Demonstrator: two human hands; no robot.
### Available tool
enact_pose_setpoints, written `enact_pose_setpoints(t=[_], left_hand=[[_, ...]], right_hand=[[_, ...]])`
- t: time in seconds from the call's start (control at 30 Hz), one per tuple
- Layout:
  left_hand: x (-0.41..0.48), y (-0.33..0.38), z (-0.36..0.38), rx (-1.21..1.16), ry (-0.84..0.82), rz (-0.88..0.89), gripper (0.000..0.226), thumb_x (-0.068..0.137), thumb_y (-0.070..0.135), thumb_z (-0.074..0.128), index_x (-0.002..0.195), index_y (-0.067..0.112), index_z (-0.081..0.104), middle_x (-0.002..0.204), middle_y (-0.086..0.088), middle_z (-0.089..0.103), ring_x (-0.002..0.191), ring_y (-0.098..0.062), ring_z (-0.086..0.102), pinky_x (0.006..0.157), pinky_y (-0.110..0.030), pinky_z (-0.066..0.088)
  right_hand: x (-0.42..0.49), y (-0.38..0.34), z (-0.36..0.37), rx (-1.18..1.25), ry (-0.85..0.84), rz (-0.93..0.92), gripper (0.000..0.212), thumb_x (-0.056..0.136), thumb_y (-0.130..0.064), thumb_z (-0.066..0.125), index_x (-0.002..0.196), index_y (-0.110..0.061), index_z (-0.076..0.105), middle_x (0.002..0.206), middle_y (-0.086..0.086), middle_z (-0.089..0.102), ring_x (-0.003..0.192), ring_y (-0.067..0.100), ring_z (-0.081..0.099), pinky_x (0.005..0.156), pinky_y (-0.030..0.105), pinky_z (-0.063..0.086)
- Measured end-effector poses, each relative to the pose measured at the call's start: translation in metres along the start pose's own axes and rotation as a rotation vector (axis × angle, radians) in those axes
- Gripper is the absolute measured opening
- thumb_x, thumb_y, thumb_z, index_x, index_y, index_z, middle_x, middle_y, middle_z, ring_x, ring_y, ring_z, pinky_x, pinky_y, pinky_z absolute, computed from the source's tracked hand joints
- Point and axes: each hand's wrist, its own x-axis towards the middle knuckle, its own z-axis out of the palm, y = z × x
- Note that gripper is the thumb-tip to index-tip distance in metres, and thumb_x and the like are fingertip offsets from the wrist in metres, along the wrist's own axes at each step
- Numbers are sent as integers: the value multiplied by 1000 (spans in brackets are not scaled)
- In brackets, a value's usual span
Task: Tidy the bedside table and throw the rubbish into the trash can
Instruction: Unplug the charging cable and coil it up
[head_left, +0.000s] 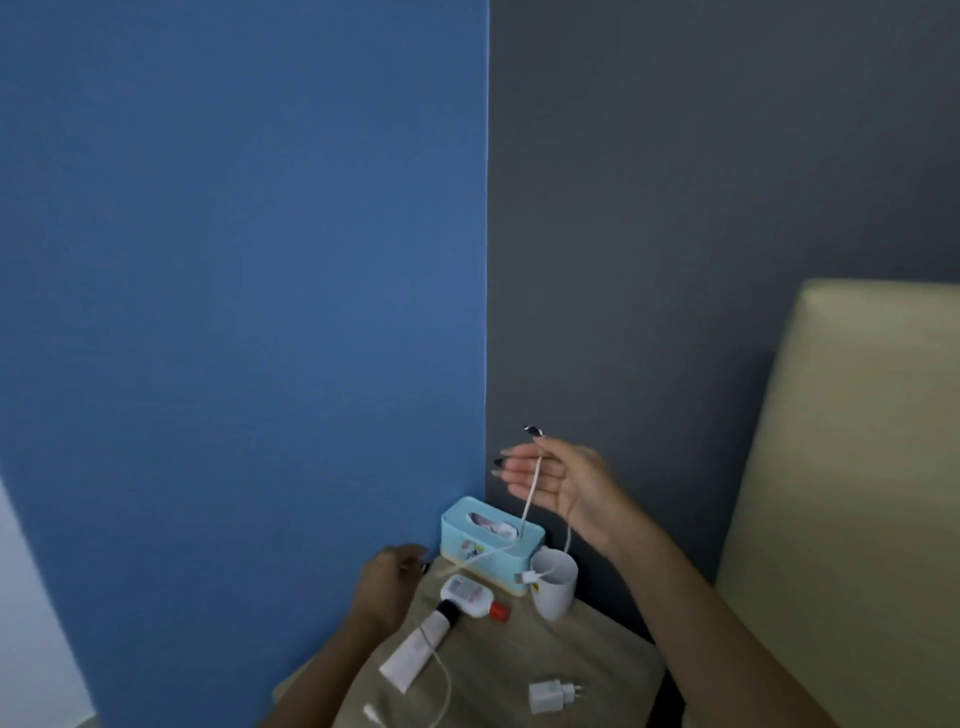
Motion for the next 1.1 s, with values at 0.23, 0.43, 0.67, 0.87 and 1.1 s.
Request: enact_pose_setpoints(t=[0.23,0.43,0.67,0.87,1.1], left_hand=[[24,79,-23,-177,-49,254,81,84,27,70,150,19,23,143,14,35,130,-4,35,110,-30,35],[30,99,-56,-86,57,349,27,94,23,42,93,9,65,90,-6,69,77,-14,62,75,-29,47],[6,49,-137,-200,-38,153,34,94,27,54,65,20,70,50,2,43,42,-7,47,53,-29,52],[-24,78,-180,-826,-147,-40,44,99,32,44,58,17,49,55,-3,43,54,-18,59,73,-37,59],[-16,140,-198,-1350,-154,182,33,100,20,39,127,17,57,71,3,54,47,-7,47,49,-21,45]], right_hand=[[-2,-32,69,-340,-152,-158,21,96,-14,51,92,-3,69,60,3,52,42,8,28,41,16,26],[-8,-46,81,-401,-161,-322,24,98,-7,44,109,-8,66,55,2,46,44,8,36,43,19,27],[-8,-55,44,-189,-36,-315,34,99,-2,37,117,-7,65,68,10,55,57,14,49,53,20,50],[8,-31,51,-291,195,-436,31,102,-13,38,111,-21,67,73,3,62,55,6,42,53,21,38],[5,53,88,-771,92,-419,28,100,-15,45,88,-29,65,64,-4,62,55,8,54,59,35,49]])
